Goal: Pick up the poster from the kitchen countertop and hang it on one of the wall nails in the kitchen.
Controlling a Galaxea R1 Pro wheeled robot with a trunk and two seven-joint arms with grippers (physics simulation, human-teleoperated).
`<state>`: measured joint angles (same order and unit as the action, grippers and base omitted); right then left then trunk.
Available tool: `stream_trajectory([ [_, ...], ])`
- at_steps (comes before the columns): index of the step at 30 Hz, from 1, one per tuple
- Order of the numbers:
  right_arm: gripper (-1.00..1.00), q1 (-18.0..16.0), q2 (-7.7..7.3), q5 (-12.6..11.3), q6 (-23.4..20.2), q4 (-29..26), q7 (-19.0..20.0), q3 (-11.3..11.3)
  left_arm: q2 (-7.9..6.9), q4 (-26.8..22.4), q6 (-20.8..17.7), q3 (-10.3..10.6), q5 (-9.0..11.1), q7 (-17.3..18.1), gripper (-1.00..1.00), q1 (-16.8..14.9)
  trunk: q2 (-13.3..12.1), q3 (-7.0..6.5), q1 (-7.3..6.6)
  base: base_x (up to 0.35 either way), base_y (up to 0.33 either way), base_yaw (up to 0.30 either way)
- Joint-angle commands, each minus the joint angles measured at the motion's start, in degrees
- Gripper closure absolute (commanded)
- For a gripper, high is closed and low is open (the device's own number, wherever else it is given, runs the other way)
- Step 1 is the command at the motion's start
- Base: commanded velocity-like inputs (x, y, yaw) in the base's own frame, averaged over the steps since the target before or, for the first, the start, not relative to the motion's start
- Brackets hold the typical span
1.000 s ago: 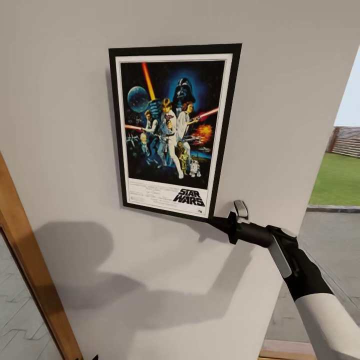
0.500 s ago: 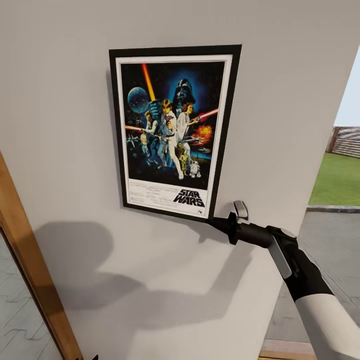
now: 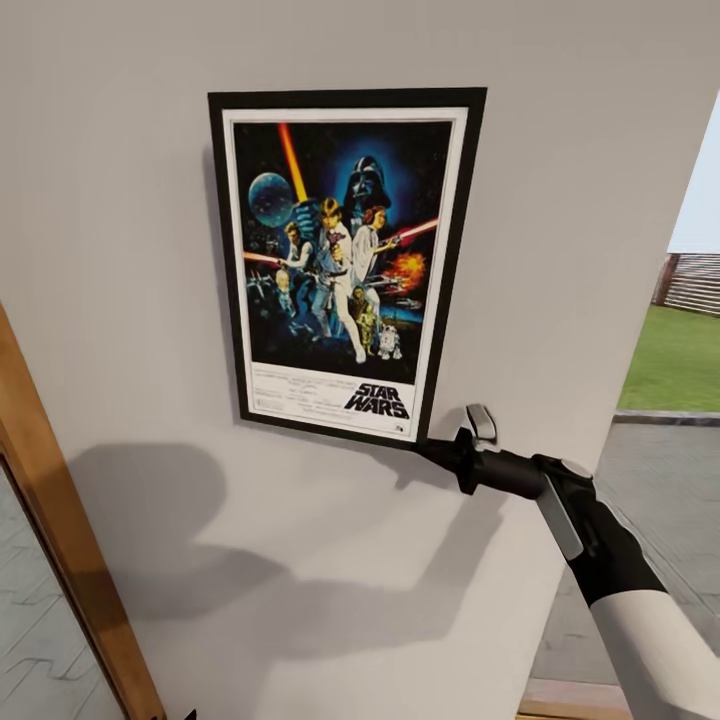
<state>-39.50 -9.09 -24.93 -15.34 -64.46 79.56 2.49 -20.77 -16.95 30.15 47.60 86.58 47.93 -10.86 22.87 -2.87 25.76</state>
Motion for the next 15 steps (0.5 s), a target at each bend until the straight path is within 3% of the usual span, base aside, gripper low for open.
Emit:
stream_trajectory([
  [1,1.0,0.0,-0.07,-0.5,-0.6,0.0,0.2,0.1,-0.03,0.0,0.2,0.5,0.6,0.2,-1.0,0.0,0.0,0.03,0.02,0.0,0.0,0.0],
  [15,1.0,0.2,-0.13,-0.5,0.4,0.2,0.3,0.1,-0.04,0.0,0.2,0.5,0.6,0.1,-1.0,0.0,0.0,0.03,0.02,0.0,0.0,0.0],
])
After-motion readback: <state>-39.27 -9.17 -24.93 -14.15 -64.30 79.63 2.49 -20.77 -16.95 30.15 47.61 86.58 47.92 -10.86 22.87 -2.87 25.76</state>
